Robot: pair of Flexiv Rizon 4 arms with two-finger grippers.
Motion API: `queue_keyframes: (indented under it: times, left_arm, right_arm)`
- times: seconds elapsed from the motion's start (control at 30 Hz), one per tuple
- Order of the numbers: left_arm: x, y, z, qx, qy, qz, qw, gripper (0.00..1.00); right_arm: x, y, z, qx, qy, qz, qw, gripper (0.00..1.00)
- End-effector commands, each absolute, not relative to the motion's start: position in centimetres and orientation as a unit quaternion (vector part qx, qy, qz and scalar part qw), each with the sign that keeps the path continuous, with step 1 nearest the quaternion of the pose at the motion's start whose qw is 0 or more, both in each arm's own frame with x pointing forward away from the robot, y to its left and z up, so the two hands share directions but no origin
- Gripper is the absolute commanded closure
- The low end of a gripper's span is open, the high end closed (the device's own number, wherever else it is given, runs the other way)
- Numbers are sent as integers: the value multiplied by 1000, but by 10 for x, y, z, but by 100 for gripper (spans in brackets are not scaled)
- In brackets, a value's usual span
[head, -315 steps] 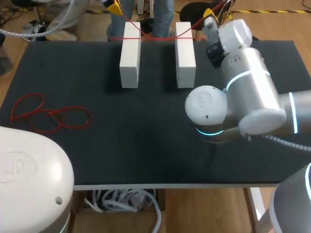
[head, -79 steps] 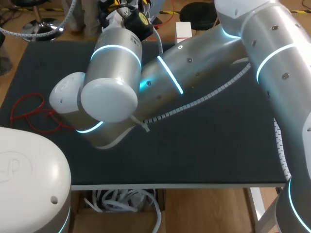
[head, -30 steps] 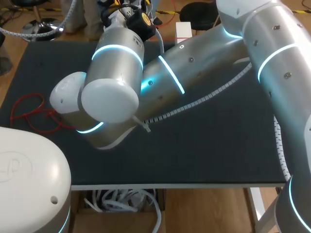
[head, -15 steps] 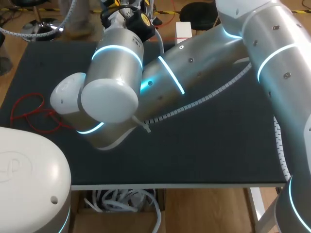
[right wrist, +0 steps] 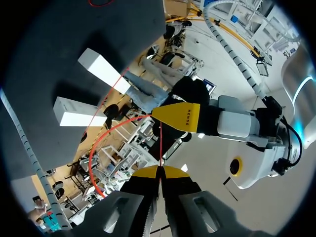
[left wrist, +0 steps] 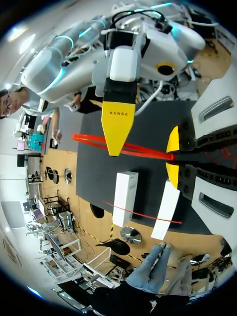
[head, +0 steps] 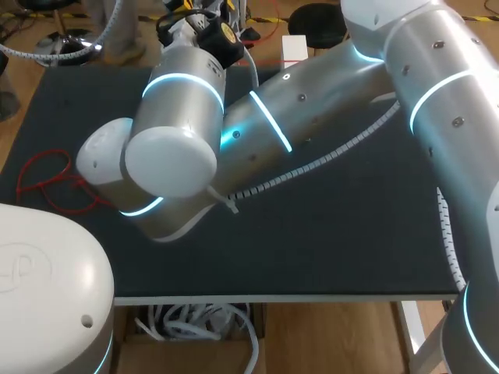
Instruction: Grab the tape and strap the tape.
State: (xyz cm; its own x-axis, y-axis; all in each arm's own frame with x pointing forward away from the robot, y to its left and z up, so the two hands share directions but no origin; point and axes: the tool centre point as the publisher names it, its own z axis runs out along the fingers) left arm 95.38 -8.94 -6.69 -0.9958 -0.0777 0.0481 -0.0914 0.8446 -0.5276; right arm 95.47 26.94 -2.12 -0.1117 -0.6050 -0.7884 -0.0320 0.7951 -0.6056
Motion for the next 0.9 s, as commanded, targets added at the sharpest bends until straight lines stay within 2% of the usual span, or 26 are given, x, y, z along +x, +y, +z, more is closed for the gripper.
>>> queue_keyframes:
  times: [0.03,0.9]
  left_arm:
    - [954,-90,-66,44,-961,273,13,100]
    - [954,-90,-66,44,-961,273,13,100]
  right_arm:
    - [955,273,-23,-226,710,-231,626,100]
    - [959,274,-33,-237,713,-245,612,100]
